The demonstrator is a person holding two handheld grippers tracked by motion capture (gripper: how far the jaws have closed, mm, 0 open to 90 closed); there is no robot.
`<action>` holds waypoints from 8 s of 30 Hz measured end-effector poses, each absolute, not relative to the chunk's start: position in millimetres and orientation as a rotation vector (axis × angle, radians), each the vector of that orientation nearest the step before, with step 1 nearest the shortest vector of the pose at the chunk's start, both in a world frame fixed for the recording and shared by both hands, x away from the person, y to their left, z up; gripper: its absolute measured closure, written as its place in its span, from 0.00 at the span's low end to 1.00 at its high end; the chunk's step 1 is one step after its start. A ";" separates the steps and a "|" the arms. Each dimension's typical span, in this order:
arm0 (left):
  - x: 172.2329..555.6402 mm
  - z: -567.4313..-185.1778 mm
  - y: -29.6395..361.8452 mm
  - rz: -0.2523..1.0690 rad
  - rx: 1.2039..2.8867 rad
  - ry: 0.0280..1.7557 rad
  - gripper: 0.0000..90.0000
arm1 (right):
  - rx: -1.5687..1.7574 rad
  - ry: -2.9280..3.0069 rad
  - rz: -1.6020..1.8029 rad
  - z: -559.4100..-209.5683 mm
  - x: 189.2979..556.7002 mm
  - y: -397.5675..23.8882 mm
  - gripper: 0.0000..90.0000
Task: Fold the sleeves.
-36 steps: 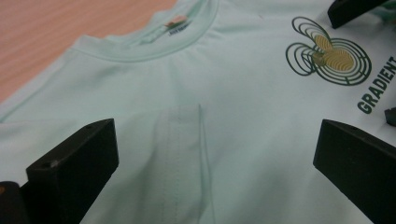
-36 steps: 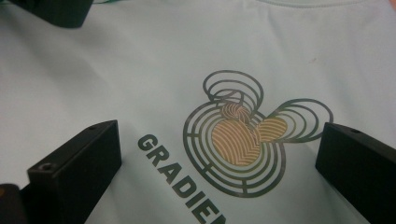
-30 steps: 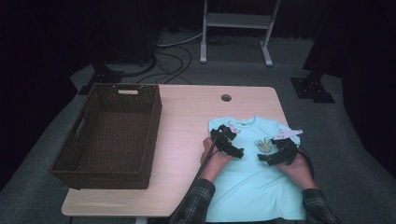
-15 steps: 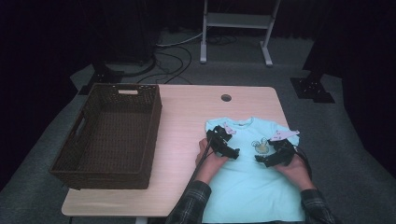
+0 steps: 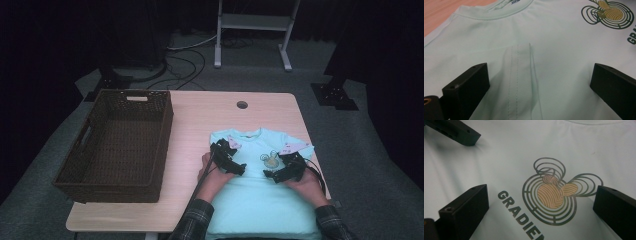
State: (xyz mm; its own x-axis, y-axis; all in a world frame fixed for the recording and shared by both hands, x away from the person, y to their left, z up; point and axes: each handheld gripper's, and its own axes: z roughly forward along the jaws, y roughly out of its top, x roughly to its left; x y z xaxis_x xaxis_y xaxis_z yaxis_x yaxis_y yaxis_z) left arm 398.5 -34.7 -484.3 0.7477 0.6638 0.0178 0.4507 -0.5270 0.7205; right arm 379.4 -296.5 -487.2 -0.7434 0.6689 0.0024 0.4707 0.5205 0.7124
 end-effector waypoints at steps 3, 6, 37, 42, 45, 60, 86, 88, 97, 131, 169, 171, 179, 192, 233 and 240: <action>393.7 -484.2 -26.2 0.378 2.217 0.835 0.02 | 0.949 2.497 1.045 -487.2 374.8 -288.4 0.00; 389.2 -484.4 -19.0 0.378 2.213 0.841 0.02 | 0.939 2.502 1.045 -487.1 371.4 -280.9 0.00; 367.4 -484.5 -1.4 0.409 2.195 0.898 0.01 | 0.940 2.517 1.040 -485.6 357.2 -258.0 0.00; 365.4 -484.6 -1.6 0.414 2.188 0.911 0.01 | 0.952 2.502 1.103 -477.8 358.8 -263.6 0.00; 365.4 -484.6 -1.6 0.414 2.189 0.911 0.01 | 0.986 2.476 1.141 -474.2 360.4 -270.5 0.00; 365.4 -484.6 -1.6 0.414 2.189 0.911 0.01 | 1.001 2.392 1.209 -454.7 360.8 -298.1 0.00; 365.4 -484.6 -1.6 0.414 2.188 0.912 0.01 | 1.018 2.291 1.221 -438.0 366.3 -327.5 0.00; 365.4 -484.6 -1.6 0.414 2.188 0.911 0.01 | 1.010 2.290 1.223 -436.8 367.0 -331.3 0.05; 365.4 -484.6 -1.6 0.414 2.188 0.912 0.01 | 1.046 2.259 1.233 -434.6 369.5 -346.8 0.09; 365.4 -484.6 -1.6 0.414 2.188 0.912 0.01 | 1.124 2.201 1.186 -434.1 373.8 -368.4 0.53; 365.4 -484.6 -1.6 0.414 2.188 0.912 0.01 | 1.281 2.120 1.053 -452.2 393.3 -396.9 0.71; 365.4 -484.6 -1.6 0.414 2.188 0.912 0.01 | 1.287 2.119 1.050 -453.5 394.0 -398.8 0.71; 365.4 -484.6 -1.6 0.414 2.188 0.912 0.01 | 1.311 2.124 1.029 -459.2 399.3 -403.4 0.72; 365.4 -484.6 -1.6 0.414 2.188 0.912 0.01 | 1.342 2.151 1.000 -470.8 406.6 -406.6 0.72; 365.4 -484.6 -1.6 0.414 2.188 0.912 0.01 | 1.294 2.205 1.075 -461.1 405.9 -388.1 0.97; 365.4 -484.6 -1.6 0.414 2.188 0.912 0.01 | 1.296 2.190 1.087 -459.8 406.0 -385.0 0.97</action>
